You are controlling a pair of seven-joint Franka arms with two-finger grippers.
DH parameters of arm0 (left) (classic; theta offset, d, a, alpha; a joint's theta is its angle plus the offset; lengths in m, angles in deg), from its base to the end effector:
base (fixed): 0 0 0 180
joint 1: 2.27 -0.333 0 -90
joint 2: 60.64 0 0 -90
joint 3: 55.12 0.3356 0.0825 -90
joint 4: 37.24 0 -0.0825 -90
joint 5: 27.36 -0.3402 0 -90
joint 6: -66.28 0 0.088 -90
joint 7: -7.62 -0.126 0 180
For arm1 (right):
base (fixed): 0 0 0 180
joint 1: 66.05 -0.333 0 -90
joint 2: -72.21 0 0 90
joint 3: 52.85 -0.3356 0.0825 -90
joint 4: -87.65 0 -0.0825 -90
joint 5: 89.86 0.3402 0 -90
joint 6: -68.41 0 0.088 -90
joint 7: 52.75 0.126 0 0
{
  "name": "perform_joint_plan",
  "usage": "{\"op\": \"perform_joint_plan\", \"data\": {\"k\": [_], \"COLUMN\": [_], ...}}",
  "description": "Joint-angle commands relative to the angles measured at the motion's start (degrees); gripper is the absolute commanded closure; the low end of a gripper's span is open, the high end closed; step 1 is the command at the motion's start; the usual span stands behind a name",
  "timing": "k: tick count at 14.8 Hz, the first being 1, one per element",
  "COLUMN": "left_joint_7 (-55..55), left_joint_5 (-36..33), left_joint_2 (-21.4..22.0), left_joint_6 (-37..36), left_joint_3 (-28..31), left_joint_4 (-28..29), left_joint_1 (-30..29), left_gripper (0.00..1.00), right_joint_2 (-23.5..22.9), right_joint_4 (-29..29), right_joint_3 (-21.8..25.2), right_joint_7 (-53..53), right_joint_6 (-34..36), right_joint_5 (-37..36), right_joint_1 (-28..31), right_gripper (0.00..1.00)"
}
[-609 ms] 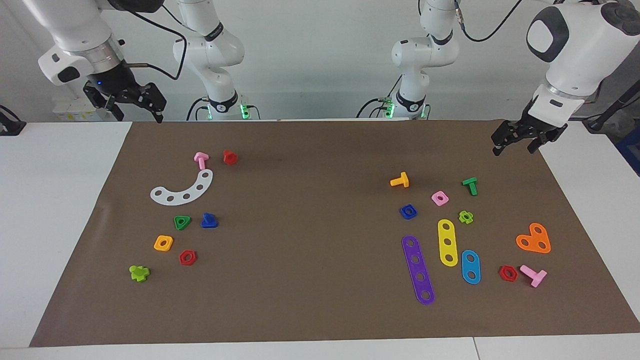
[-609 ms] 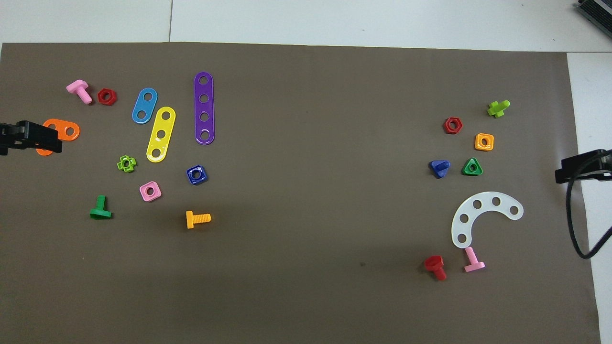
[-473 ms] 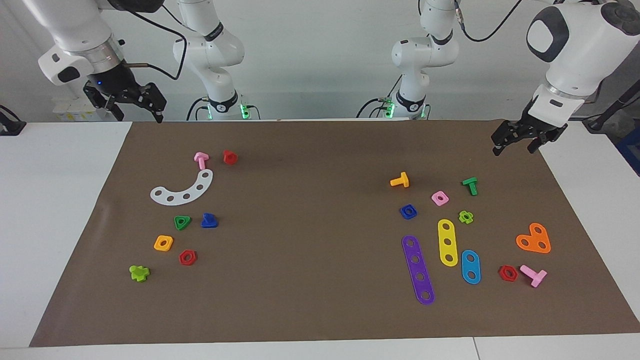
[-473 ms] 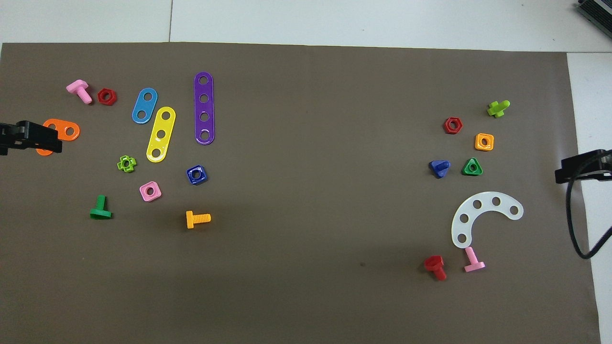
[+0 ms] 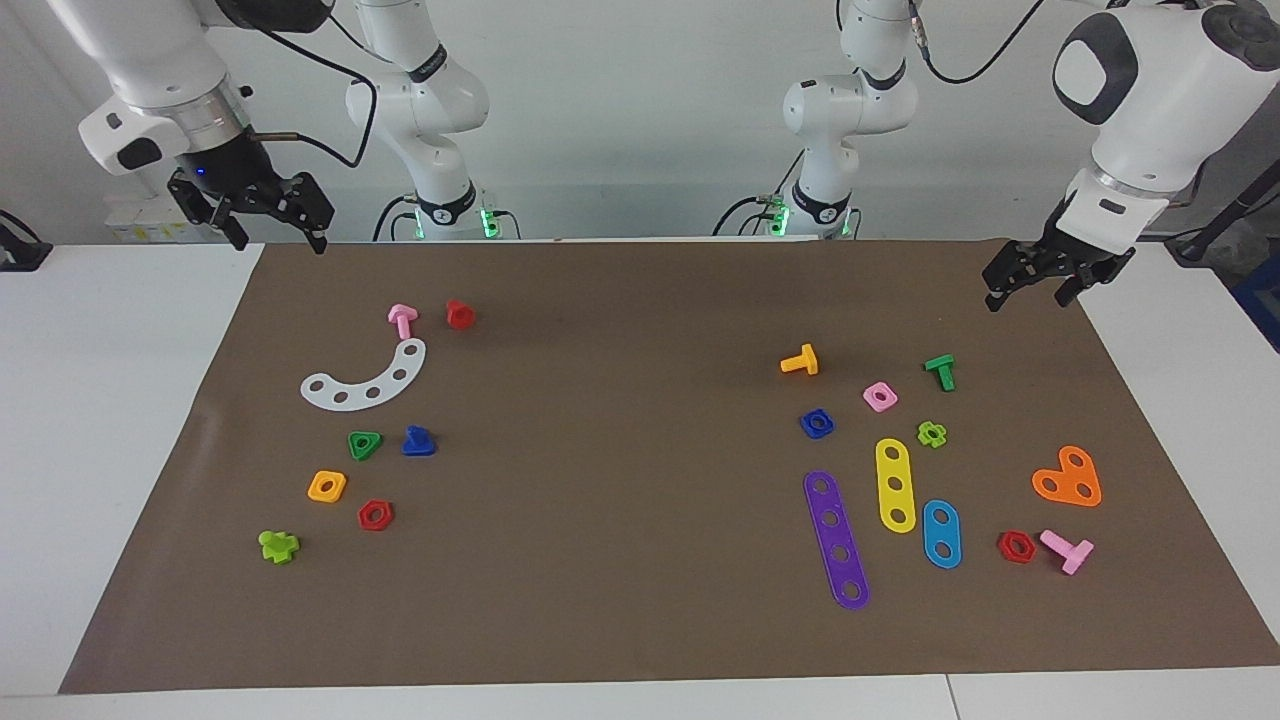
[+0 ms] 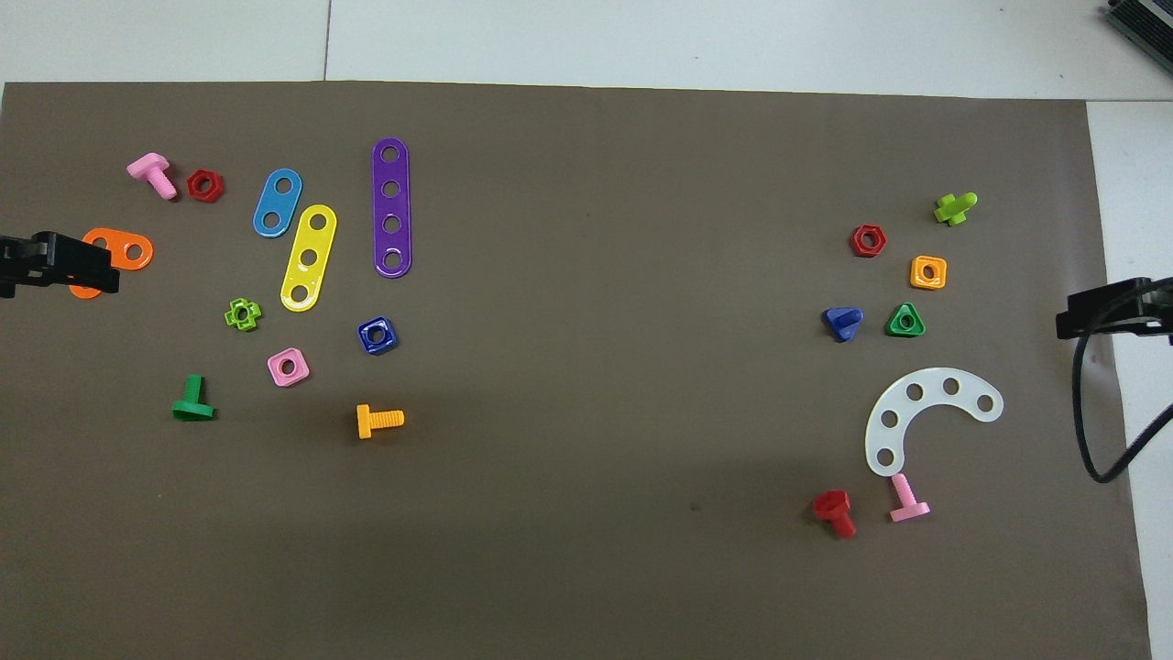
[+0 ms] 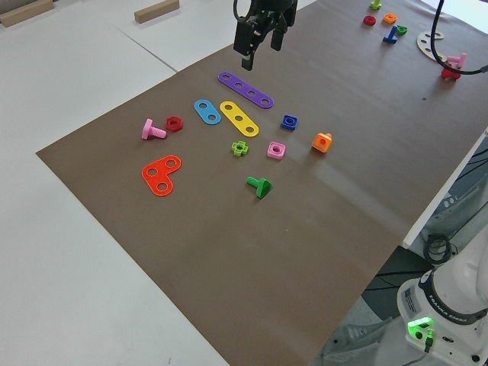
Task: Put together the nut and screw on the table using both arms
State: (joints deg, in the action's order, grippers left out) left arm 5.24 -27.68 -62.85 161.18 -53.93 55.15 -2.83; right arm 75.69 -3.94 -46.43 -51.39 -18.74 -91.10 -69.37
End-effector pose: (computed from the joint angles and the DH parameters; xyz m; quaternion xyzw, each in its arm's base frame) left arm 0.5295 0.0166 0.5946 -1.0000 0.0057 -0.0025 0.0033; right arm 0.4843 -0.0310 0.6390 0.9992 -0.0392 -0.0087 0.0073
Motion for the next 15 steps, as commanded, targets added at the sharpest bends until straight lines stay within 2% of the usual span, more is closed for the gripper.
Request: {"op": "perform_joint_plan", "data": {"k": [1,3,7,9,11,13,15], "left_joint_7": [-0.43,-0.43,-0.43,-0.43,-0.43,-0.43,-0.43], "left_joint_5": [0.93,0.93,0.93,0.93,0.93,0.93,0.93], "left_joint_2": [1.68,1.68,1.68,1.68,1.68,1.68,1.68], "left_joint_6": [1.43,1.43,1.43,1.43,1.43,1.43,1.43], "left_joint_3": [-0.14,-0.14,-0.14,-0.14,-0.14,-0.14,-0.14], "left_joint_4": [2.18,2.18,2.18,2.18,2.18,2.18,2.18], "left_joint_1": [-0.40,-0.40,-0.40,-0.40,-0.40,-0.40,-0.40], "left_gripper": [0.00,0.00,0.00,0.00,0.00,0.00,0.00], "right_joint_2": [2.06,0.31,-7.94,-10.59,-12.26,-15.24,-16.66], "right_joint_4": [-3.07,-2.81,-3.60,-8.75,-16.13,-18.97,-22.04], "right_joint_3": [-1.23,-1.23,-1.58,-1.58,-1.67,-1.67,-1.67], "right_joint_7": [-1.80,-5.12,-10.31,-16.72,-18.41,-18.50,-18.77], "right_joint_6": [-2.24,-2.32,-11.17,-21.34,-33.12,-39.31,-42.74], "right_joint_5": [0.18,1.14,3.61,3.70,3.70,3.87,7.63], "right_joint_1": [1.39,1.39,-0.72,-1.16,-1.51,-3.35,-3.80], "right_gripper": [0.00,0.00,0.00,0.00,0.00,0.00,0.00]}}
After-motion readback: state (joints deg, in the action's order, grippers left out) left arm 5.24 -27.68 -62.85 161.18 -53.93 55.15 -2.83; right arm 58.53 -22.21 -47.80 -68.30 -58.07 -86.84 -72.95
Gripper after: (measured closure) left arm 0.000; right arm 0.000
